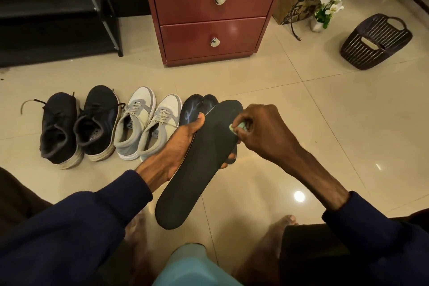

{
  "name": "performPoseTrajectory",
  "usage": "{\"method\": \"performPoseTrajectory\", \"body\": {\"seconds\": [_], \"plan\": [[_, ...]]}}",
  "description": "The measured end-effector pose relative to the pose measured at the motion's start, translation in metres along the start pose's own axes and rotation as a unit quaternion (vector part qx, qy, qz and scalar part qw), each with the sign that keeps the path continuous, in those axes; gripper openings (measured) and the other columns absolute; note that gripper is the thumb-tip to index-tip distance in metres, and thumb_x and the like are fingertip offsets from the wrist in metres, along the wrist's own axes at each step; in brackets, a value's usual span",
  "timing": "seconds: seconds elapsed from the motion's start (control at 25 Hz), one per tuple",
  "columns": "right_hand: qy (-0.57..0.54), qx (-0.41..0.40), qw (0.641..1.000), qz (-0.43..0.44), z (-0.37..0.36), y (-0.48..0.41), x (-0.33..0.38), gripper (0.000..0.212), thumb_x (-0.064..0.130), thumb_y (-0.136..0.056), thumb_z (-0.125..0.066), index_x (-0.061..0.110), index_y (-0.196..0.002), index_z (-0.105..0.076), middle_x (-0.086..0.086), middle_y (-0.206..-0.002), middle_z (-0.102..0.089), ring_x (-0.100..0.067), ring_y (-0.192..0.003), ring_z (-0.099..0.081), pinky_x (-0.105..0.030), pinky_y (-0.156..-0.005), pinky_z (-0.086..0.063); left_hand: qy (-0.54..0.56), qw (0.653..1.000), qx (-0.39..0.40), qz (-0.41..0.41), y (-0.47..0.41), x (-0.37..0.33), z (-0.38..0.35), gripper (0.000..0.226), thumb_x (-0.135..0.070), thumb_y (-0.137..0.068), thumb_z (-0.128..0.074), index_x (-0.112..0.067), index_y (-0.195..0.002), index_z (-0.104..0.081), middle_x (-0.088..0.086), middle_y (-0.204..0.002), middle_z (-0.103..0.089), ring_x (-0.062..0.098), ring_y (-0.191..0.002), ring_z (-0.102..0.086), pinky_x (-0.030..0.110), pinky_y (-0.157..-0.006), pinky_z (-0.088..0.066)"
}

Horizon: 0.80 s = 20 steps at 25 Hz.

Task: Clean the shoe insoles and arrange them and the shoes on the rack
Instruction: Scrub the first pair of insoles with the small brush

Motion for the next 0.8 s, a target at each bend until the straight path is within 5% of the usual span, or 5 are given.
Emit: {"method": "performPoseTrajectory", "body": {"seconds": [0.16,0.36,0.56,0.72,0.8], "plan": [[0.029,-0.135,0.990,-0.011,0.010,-0.004,-0.010,0.015,0.009,-0.079,-0.077,0.015,-0.093,-0.076,-0.004,-0.094,-0.071,-0.017,-0.081,-0.065,-0.034,-0.075,-0.057,-0.028,1.000,0.013,0.004,0.000,0.002,-0.007,0.070,-0.058,-0.107,-0.028,-0.014,-0.104,-0.082,0.018,-0.116,-0.074,0.035,-0.092,-0.073,0.051,-0.088,-0.057],[-0.025,0.107,0.994,0.001,-0.003,0.004,0.009,0.007,0.015,-0.082,-0.079,0.020,-0.088,-0.080,0.012,-0.078,-0.068,0.003,-0.064,-0.060,-0.005,-0.057,-0.042,-0.001,1.000,0.017,0.001,-0.002,0.005,0.001,0.068,-0.060,-0.106,-0.034,-0.008,-0.128,-0.070,0.033,-0.131,-0.062,0.044,-0.098,-0.070,0.056,-0.091,-0.055],[0.024,-0.111,0.993,-0.021,0.022,-0.007,-0.010,0.012,0.013,-0.081,-0.078,0.016,-0.093,-0.078,-0.001,-0.093,-0.072,-0.010,-0.077,-0.063,-0.021,-0.073,-0.053,0.003,1.000,0.030,0.008,-0.003,0.003,-0.008,0.074,-0.060,-0.106,-0.025,-0.012,-0.106,-0.082,0.018,-0.115,-0.074,0.034,-0.092,-0.073,0.049,-0.086,-0.058],[-0.030,0.069,0.997,0.028,-0.010,0.010,0.017,0.013,0.011,-0.083,-0.078,0.016,-0.095,-0.079,0.002,-0.090,-0.070,-0.006,-0.069,-0.062,-0.006,-0.062,-0.043,0.016,1.000,0.003,0.009,-0.002,0.003,-0.005,0.072,-0.060,-0.105,-0.030,-0.012,-0.099,-0.083,0.020,-0.106,-0.075,0.036,-0.088,-0.071,0.049,-0.086,-0.055],[-0.009,0.066,0.997,0.030,-0.004,0.005,0.013,0.012,0.012,-0.082,-0.079,0.018,-0.092,-0.079,0.004,-0.088,-0.070,-0.004,-0.066,-0.061,-0.006,-0.059,-0.042,0.014,1.000,0.004,0.009,-0.002,0.003,-0.004,0.072,-0.060,-0.105,-0.029,-0.013,-0.100,-0.083,0.019,-0.110,-0.075,0.035,-0.090,-0.072,0.049,-0.087,-0.056]]}}
Point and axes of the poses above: each hand's wrist, its own y-axis away from the middle knuckle, its own z-axis out of the back of the hand, x = y × z, the point moved 5 cm from there along -y, towards the middle knuckle
